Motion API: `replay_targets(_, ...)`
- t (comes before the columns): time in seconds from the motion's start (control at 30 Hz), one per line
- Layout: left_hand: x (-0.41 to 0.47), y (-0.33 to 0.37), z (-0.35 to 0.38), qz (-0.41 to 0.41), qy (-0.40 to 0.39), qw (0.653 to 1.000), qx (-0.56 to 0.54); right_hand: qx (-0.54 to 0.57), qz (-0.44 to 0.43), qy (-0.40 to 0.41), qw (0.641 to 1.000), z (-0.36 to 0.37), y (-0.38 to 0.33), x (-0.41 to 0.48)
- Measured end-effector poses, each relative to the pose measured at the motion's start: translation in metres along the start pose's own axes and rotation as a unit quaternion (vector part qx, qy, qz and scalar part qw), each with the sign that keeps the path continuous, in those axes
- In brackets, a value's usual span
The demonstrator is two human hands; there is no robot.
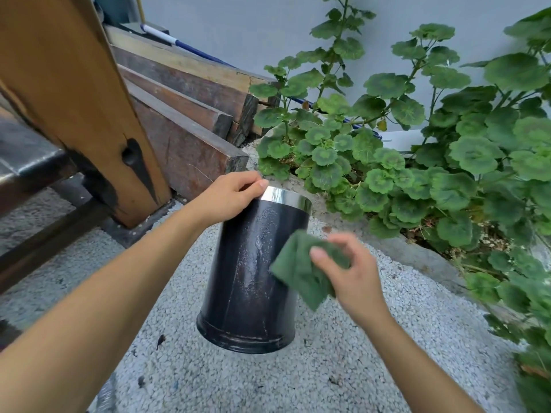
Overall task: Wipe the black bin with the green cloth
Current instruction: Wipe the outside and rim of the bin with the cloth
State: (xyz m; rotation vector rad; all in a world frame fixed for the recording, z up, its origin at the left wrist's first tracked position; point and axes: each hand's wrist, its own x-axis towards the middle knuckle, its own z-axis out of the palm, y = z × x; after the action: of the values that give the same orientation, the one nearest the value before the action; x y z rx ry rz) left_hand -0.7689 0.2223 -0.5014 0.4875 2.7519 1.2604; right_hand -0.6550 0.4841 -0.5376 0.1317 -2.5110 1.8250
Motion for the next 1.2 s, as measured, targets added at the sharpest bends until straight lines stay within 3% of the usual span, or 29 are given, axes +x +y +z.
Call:
replay_targets(0.13, -0.004, 0.000, -0.001, 0.002, -0.002, 1.000, -0.003, -0.006, -0.068, 0.069, 0.995, 0.005, -0.031, 0.065)
replay_targets(0.23, -0.004, -0.001, -0.002, -0.001, -0.001, 1.000, 0.004, -0.044, -0.060, 0.049, 0.996, 0.011, -0.028, 0.075)
replay_targets(0.43, 0.000, -0.012, -0.008, -0.009, 0.012, 1.000, 0.004, -0.128, -0.025, -0.141, 0.981, 0.021, 0.023, -0.021)
replay_targets(0.53, 0.002, -0.012, -0.012, -0.016, 0.002, 1.000, -0.003, -0.118, -0.006, -0.206, 0.971, 0.024, 0.043, -0.069)
replay_targets(0.67, 0.001, -0.007, -0.006, -0.011, -0.005, 1.000, 0.003, -0.092, 0.007, -0.177, 0.980, 0.016, 0.027, -0.056)
replay_targets(0.77, -0.004, -0.004, -0.002, -0.016, 0.001, 1.000, 0.010, -0.065, -0.037, -0.074, 0.994, 0.008, -0.006, -0.005)
replay_targets(0.87, -0.009, -0.006, 0.003, -0.075, 0.002, 0.996, -0.048, -0.052, -0.097, 0.031, 0.993, 0.009, -0.041, 0.054)
replay_targets(0.93, -0.011, -0.006, 0.002, -0.121, 0.002, 0.988, -0.094, -0.061, -0.104, 0.053, 0.991, 0.016, -0.056, 0.081)
replay_targets(1.07, -0.011, -0.002, 0.002, -0.142, -0.014, 0.985, -0.100, -0.163, -0.116, 0.017, 0.980, 0.027, -0.060, 0.080)
replay_targets(1.2, -0.008, -0.002, 0.004, -0.132, -0.014, 0.990, -0.057, -0.234, -0.110, -0.103, 0.960, 0.030, -0.032, 0.018)
